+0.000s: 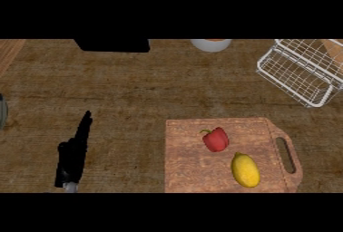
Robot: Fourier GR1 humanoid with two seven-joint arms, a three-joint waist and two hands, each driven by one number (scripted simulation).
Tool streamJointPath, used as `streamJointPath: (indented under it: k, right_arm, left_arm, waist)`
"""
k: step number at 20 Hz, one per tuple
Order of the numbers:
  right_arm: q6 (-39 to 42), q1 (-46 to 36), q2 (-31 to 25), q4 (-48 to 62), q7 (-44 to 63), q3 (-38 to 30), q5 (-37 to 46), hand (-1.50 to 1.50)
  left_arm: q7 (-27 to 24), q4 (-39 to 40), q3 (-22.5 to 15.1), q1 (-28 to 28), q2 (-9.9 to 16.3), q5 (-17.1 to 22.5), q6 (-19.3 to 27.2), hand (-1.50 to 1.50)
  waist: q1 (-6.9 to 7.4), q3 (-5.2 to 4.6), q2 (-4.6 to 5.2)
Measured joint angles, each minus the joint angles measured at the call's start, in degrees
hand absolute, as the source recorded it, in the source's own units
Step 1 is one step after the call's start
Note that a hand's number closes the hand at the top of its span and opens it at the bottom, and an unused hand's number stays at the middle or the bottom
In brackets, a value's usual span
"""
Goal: Pick the lemon from the cutting board and place it in the tiered basket
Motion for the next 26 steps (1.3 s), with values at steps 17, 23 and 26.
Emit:
streamJointPath:
  k: [17,23,26]
  right_arm:
    - [10.77,-14.80,12.79,8.24,8.97,17.30,20.58,-1.50]
    - [15.15,-15.78,19.76,14.24,8.98,18.30,22.75,-1.50]
    - [17.39,-17.31,23.85,17.10,8.93,17.70,23.93,-1.50]
  left_arm:
    - [-0.71,0.98,0.56,-0.24,-1.19,-0.66,-0.89,0.00]
    - [-1.59,0.87,0.87,0.34,-1.41,-0.87,-1.08,0.00]
    - [-1.17,0.75,1.18,0.32,-1.28,-0.64,-1.45,0.00]
  waist:
    - [0.04,0.23,-0.23]
    - [-0.32,0.33,-0.25]
    - [-0.47,0.34,-0.26]
